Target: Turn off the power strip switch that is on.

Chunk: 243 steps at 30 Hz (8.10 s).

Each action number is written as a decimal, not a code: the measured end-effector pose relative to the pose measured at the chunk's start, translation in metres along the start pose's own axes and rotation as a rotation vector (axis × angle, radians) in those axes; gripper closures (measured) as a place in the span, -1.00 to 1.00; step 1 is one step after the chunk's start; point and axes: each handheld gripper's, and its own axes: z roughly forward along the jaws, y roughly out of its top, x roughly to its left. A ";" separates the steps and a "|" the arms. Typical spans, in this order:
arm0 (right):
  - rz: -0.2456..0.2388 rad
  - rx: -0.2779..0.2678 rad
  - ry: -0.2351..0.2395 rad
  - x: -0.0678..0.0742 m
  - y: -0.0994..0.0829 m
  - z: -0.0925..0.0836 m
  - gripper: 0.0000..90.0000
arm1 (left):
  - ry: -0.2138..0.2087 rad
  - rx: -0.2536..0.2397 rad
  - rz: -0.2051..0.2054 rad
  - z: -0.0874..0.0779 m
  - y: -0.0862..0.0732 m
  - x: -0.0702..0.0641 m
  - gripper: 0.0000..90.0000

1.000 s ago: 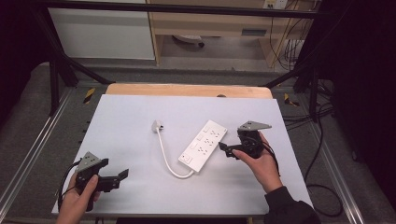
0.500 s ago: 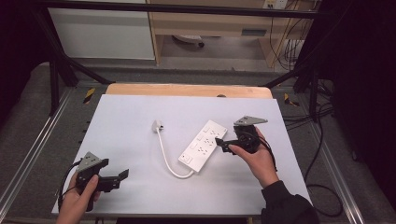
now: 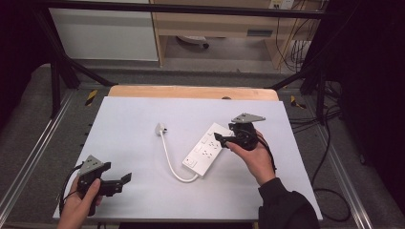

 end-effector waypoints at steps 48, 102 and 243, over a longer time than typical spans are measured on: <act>-0.051 -0.020 0.065 0.023 0.003 0.033 1.00 | -0.003 -0.002 0.007 0.000 0.000 -0.001 -0.86; -0.079 0.079 0.115 0.043 -0.013 0.065 1.00 | 0.000 0.023 0.025 0.001 -0.001 -0.001 -0.86; -0.057 0.072 0.109 0.043 -0.032 0.075 1.00 | -0.001 0.057 0.033 0.005 -0.003 -0.001 -0.86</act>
